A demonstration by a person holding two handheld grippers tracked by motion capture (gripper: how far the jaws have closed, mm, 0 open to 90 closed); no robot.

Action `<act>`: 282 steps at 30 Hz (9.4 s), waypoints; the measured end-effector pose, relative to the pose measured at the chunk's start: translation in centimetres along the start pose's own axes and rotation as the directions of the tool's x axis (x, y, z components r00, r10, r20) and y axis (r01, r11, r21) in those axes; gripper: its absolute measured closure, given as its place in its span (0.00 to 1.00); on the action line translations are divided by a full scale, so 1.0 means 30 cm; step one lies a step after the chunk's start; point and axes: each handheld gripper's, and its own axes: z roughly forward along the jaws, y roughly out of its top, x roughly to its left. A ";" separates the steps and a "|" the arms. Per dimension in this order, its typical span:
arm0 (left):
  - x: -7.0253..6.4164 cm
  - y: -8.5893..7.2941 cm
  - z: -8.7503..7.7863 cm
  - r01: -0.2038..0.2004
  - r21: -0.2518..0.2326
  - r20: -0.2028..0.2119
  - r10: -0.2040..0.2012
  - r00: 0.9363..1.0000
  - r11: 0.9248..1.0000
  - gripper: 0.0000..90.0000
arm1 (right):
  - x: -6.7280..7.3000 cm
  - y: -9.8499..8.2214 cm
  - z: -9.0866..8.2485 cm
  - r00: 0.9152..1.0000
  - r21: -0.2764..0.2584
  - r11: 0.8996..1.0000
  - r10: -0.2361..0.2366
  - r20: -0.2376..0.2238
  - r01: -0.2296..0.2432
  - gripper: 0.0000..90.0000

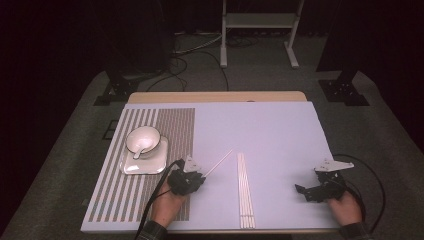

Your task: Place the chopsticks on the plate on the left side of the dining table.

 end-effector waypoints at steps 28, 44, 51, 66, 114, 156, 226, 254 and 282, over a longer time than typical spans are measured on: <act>0.016 -0.001 -0.025 0.036 -0.040 0.015 -0.036 0.999 0.999 0.93 | 0.000 0.000 0.000 1.000 0.000 1.000 0.001 0.000 -0.001 0.00; 0.022 0.003 -0.057 0.046 -0.067 0.012 -0.045 0.999 0.997 0.93 | 0.000 0.000 0.000 1.000 0.000 1.000 0.001 0.000 -0.001 0.00; 0.025 0.002 -0.068 0.043 -0.079 0.008 -0.043 0.999 0.996 0.93 | 0.000 0.000 0.000 1.000 0.000 1.000 0.001 0.000 -0.001 0.00; 0.058 -0.014 -0.107 0.062 -0.093 -0.010 -0.063 0.998 0.994 0.93 | 0.000 0.000 0.000 1.000 0.000 1.000 0.002 0.000 -0.002 0.00; 0.220 -0.119 -0.261 0.152 -0.135 -0.123 -0.169 0.978 0.979 0.93 | 0.000 0.000 0.000 1.000 0.000 1.000 0.002 0.000 -0.002 0.00; 0.367 -0.254 -0.317 0.226 -0.099 -0.199 -0.241 0.950 0.969 0.93 | 0.000 0.000 0.000 1.000 0.000 1.000 0.002 0.000 -0.002 0.00; 0.105 -0.079 -0.256 0.146 -0.166 -0.086 -0.161 0.983 0.975 0.33 | 0.000 0.000 0.000 1.000 0.000 1.000 0.003 -0.001 -0.003 0.00; -0.050 0.026 -0.106 0.095 -0.137 0.020 -0.093 0.995 0.986 0.00 | 0.000 0.000 0.000 1.000 0.000 1.000 0.003 0.000 -0.003 0.00; -0.296 0.070 0.097 0.014 -0.092 0.154 0.001 0.988 0.996 0.00 | 0.000 0.000 0.000 1.000 0.000 1.000 0.001 0.000 -0.001 0.00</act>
